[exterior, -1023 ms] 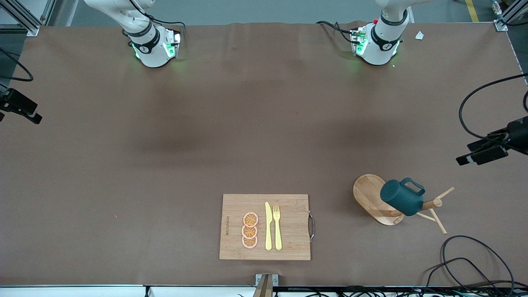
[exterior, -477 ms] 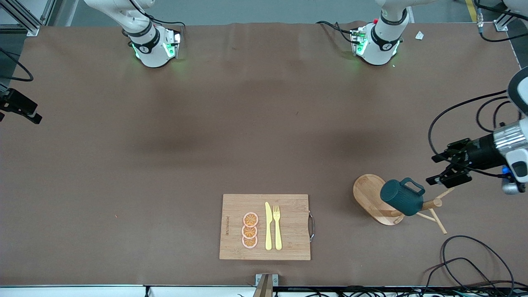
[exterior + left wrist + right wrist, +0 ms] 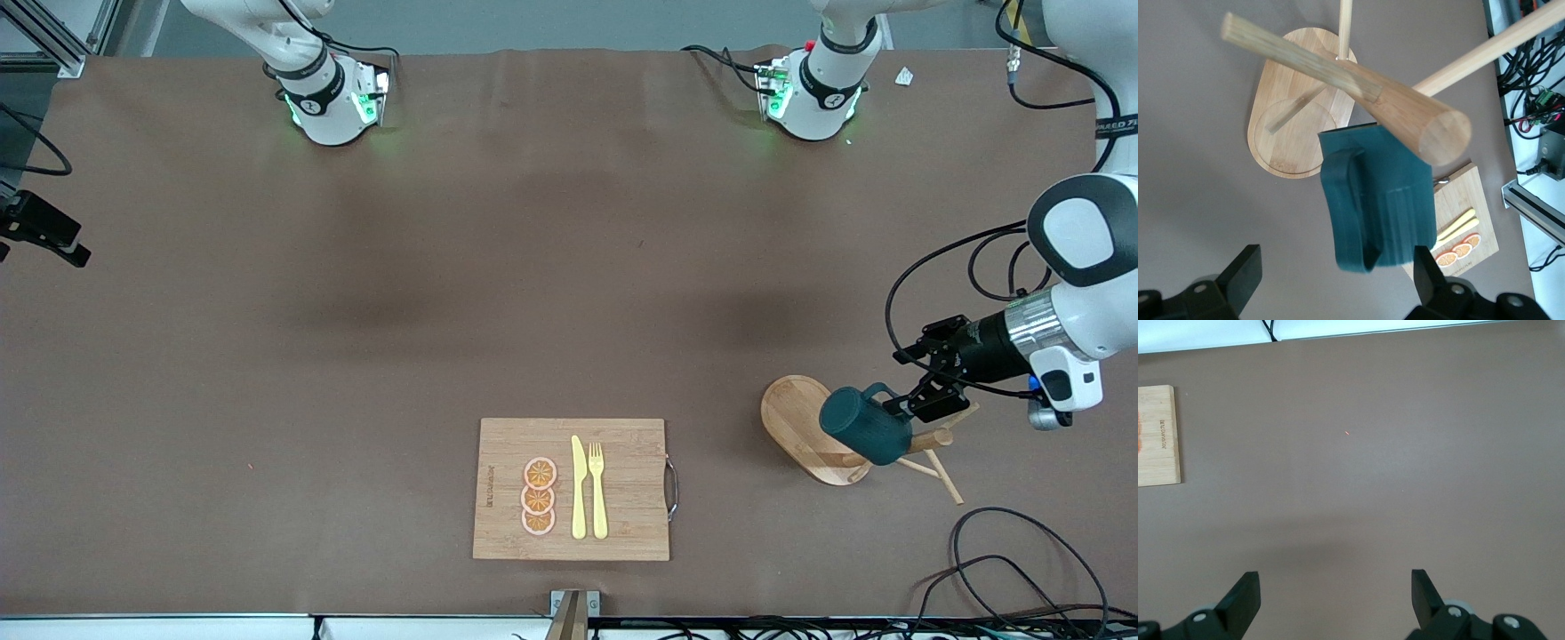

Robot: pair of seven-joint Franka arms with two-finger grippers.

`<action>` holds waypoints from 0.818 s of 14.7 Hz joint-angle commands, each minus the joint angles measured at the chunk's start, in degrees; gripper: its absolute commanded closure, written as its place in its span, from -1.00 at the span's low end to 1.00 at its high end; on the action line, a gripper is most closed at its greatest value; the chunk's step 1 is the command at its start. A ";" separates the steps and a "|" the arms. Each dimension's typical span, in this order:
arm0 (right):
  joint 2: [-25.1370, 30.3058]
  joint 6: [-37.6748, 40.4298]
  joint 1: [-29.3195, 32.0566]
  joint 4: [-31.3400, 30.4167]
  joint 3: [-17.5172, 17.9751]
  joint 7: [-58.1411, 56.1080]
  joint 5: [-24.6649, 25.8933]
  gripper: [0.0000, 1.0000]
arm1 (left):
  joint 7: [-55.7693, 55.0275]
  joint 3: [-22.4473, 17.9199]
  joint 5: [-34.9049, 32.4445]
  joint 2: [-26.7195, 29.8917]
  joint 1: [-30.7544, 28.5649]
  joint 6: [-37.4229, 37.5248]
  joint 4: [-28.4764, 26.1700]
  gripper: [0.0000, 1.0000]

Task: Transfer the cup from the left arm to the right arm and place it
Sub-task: 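Grasp the teal mug's rim with the left gripper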

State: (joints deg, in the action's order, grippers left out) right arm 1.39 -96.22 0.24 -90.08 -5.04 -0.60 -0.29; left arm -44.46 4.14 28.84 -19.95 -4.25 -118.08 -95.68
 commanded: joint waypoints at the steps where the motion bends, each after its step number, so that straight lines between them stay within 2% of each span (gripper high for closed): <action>1: 0.72 -0.11 1.34 -0.89 0.99 -0.89 -0.06 -1.00 | -1.07 -0.01 0.52 -1.05 0.38 -2.49 0.15 -1.00; 12: 0.72 -0.11 1.34 -0.89 0.99 -0.80 -0.06 -1.00 | -2.04 0.43 6.67 -3.60 0.64 -5.84 1.55 -1.00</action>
State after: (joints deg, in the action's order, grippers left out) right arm 1.39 -96.22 0.24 -90.08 -5.04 -0.61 -0.29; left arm -46.34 4.46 34.26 -22.58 -3.79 -122.93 -95.37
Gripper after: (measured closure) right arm 0.000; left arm 0.000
